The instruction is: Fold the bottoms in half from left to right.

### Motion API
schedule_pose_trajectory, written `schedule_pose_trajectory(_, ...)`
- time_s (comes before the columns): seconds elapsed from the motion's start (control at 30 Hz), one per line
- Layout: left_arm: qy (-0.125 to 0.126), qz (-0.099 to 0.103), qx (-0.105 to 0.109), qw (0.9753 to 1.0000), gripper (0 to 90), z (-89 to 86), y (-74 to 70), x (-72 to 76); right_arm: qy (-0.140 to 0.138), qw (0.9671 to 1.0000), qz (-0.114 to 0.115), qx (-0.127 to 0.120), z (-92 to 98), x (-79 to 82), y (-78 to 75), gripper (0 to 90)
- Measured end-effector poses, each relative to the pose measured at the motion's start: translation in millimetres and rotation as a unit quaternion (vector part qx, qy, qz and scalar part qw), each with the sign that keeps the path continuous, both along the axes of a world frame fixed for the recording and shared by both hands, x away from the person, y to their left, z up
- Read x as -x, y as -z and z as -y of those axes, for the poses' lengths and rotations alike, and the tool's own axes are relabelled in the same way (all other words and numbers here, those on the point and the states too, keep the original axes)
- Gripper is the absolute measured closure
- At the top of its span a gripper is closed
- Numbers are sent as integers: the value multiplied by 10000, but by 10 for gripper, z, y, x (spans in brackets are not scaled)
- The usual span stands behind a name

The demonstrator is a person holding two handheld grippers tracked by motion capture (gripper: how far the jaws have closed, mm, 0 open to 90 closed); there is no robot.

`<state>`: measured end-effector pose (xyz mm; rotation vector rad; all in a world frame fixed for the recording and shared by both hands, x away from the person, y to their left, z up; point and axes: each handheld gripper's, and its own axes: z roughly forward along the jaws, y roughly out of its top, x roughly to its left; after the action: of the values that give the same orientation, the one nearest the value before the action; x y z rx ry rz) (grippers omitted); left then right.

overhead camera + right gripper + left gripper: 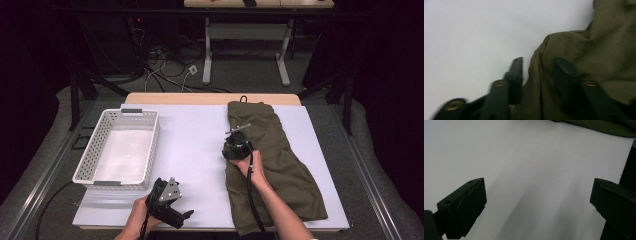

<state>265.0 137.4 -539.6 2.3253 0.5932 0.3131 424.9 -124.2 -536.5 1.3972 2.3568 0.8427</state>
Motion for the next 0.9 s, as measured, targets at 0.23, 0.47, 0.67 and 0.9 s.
schedule_pose_trajectory(0.23, 5, 12, -3, 10000, 7, 15, 1, 5, -226, 9992, 199, -259, 328, 189, -205, 212)
schedule_pose_trajectory(0.47, 1, 10, -12, 10000, 7, 41, 6, 0, -371, 9984, 334, -253, 658, 363, -277, 144)
schedule_pose_trajectory(0.67, -27, 11, 12, 10000, 7, 59, -10, -8, -298, 9981, 464, -257, 906, 453, -298, 125)
schedule_pose_trajectory(0.9, -14, 38, 5, 10000, 6, 130, -35, -25, -177, 9979, 576, -246, 1103, 540, -298, 112)
